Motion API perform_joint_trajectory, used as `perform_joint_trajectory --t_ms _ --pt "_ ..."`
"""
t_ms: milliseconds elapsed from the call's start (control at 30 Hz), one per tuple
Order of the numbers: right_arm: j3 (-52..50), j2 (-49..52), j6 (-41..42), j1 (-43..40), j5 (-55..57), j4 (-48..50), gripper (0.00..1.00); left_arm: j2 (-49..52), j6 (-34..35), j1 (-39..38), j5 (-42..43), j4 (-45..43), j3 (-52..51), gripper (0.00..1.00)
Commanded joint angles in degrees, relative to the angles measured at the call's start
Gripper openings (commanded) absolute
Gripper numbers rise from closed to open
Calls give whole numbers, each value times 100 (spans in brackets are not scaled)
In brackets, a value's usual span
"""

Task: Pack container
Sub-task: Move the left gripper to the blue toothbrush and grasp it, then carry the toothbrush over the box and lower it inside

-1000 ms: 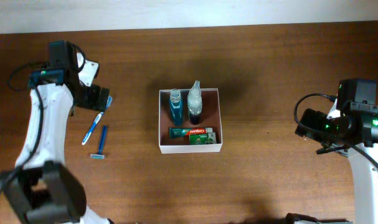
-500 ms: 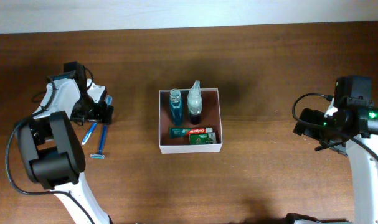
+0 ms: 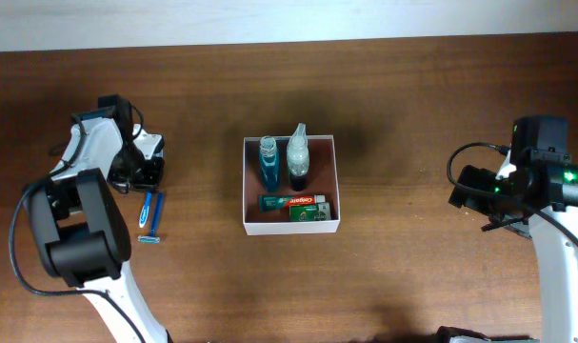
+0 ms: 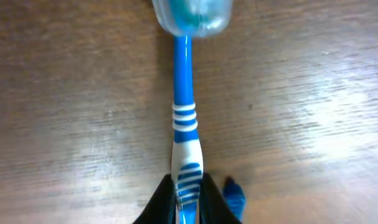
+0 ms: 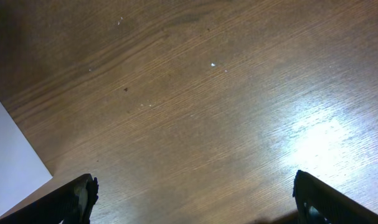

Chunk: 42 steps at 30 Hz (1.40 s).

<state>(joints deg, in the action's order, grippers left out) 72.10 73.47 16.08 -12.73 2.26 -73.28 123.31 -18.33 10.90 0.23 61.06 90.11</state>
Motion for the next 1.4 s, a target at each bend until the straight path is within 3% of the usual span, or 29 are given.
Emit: perform_joint_trajectory --t_ms 0,167,400,533,733,967,1200,1233,1267,1333,1367 --pt "-31 11 -39 -46 -11 -4 94 -411 232 -74 149 378 787 0" --pt "-31 11 -37 -46 -13 -2 94 -1965 127 -669 476 601 1213 0" --pt "-31 11 -37 -46 -13 2 94 -3416 -916 -2898 474 907 1211 0" --pt "-31 11 -37 -46 -22 0 94 -3375 -1502 -3982 468 1167 1051 0" --pt "-31 11 -37 -46 -33 0 94 -3018 -1587 -4645 468 946 162 0" --pt "-31 11 -37 -46 -33 -4 94 -2347 -1587 -4701 450 26 -651 1" --pt "-31 11 -37 -46 -31 -4 94 -1659 -1602 -4701 127 -313 -660 2" --pt "-31 11 -37 -46 -31 -2 94 -1652 -1602 -4701 83 -313 -660 7" --pt "-31 11 -37 -46 -31 0 94 -1655 -1602 -4701 83 -315 -660 20" --pt "-31 11 -42 -46 -28 4 94 -1676 -1600 -4701 83 -295 -658 29" --pt "-31 11 -66 -46 -26 22 93 -1705 -1596 -4701 83 -249 -649 47"
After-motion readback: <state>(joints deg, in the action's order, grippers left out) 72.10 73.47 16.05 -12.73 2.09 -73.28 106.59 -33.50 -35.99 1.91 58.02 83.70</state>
